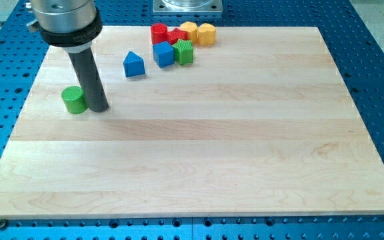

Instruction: Move the green circle to the center left side

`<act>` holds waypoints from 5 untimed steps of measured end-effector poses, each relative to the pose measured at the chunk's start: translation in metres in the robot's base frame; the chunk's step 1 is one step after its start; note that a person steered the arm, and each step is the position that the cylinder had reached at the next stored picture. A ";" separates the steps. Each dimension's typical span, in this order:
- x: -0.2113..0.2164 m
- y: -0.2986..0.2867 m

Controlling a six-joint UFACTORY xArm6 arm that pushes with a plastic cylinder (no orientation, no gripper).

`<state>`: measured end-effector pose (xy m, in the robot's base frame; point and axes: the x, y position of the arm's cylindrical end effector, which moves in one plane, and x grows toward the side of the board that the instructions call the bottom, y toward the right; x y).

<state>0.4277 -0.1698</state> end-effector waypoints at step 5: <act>0.002 -0.041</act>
